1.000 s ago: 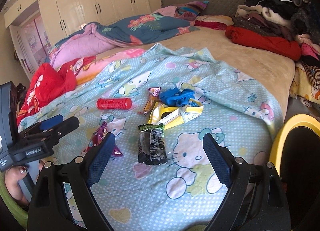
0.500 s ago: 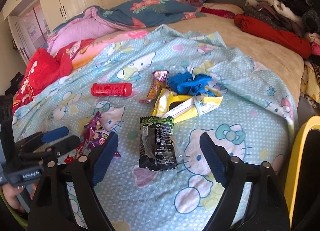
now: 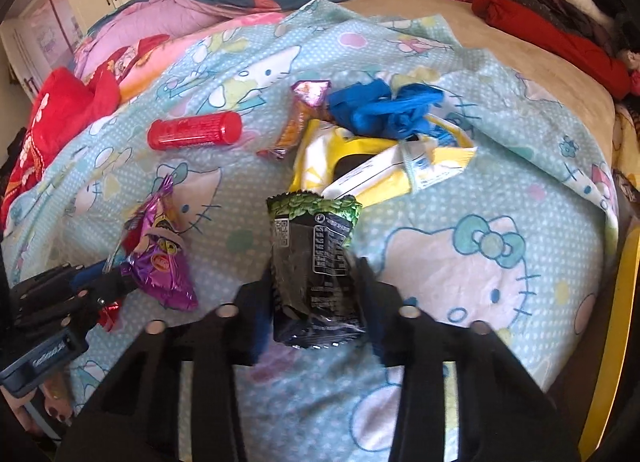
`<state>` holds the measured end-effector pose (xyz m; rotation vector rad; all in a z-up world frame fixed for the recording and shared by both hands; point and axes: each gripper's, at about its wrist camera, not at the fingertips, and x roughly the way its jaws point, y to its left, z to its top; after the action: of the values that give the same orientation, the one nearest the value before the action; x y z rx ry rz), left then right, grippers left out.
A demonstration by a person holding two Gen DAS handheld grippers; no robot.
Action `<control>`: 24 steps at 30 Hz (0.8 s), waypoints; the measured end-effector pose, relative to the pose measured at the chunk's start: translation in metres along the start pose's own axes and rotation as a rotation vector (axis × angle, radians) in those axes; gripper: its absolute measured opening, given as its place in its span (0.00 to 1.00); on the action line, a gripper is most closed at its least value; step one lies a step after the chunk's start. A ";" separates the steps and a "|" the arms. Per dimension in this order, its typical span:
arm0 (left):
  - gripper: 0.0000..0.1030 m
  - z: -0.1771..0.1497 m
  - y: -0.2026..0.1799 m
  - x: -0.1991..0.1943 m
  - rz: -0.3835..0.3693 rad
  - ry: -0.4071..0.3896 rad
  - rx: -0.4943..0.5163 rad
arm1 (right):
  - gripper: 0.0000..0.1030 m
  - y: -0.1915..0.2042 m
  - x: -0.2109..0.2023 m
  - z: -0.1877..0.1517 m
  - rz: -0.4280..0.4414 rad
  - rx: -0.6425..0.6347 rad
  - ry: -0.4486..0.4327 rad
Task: Collect trash
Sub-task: 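Grasp the red candy wrapper with the left tool while the right tool grasps the black snack wrapper, then carry the red wrapper with the left tool while the right tool carries the black wrapper over the bin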
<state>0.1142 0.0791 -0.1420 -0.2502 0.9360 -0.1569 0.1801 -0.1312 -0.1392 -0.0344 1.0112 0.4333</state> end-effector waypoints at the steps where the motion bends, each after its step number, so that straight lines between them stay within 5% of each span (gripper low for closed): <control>1: 0.14 0.000 -0.001 0.000 -0.001 -0.003 0.000 | 0.31 -0.003 -0.002 -0.001 0.011 0.013 -0.002; 24: 0.12 0.032 -0.069 -0.048 -0.075 -0.153 0.112 | 0.30 -0.023 -0.080 -0.010 0.064 0.059 -0.152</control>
<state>0.1101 0.0294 -0.0674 -0.1908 0.7637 -0.2550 0.1443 -0.1813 -0.0825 0.0827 0.8761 0.4571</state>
